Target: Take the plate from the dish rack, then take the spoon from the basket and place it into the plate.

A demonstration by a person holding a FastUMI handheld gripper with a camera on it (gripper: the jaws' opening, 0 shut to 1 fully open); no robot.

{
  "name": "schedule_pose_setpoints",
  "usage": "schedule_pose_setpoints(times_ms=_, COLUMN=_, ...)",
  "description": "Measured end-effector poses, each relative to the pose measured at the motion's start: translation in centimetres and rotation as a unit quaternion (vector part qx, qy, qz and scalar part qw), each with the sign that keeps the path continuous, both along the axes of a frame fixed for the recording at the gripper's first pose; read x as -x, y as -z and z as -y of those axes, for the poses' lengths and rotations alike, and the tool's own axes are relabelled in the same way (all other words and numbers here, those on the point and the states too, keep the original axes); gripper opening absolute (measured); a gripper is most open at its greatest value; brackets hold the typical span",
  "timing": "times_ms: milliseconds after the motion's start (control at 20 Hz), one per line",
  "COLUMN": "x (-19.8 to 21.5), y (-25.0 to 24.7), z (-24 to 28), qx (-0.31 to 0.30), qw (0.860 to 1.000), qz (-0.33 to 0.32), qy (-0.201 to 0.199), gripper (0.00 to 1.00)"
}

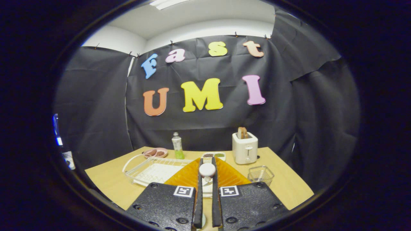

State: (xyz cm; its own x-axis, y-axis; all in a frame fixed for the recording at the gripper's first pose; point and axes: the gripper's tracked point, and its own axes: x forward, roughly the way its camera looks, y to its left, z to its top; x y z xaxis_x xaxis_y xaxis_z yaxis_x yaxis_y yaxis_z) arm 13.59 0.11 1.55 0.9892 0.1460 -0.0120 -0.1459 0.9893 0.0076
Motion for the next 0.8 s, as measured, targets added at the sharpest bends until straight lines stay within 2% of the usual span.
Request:
schedule_pose_setpoints(times_ms=150, x=1.5, y=2.7, z=-4.0, qx=0.006, qw=0.999, qz=-0.028, qy=-0.027, gripper=0.17)
schedule_pose_setpoints(times_ms=400, x=2.4, y=7.3, z=-8.3, qx=0.006, qw=0.996, qz=-0.068, qy=-0.05, gripper=0.17)
schedule_pose_setpoints(times_ms=650, x=1.8, y=10.3, z=-9.7, qx=0.014, qw=0.991, qz=-0.115, qy=-0.061, gripper=0.18)
schedule_pose_setpoints(times_ms=800, x=1.6, y=11.6, z=-10.4, qx=-0.01, qw=0.984, qz=-0.157, qy=-0.081, gripper=0.19)
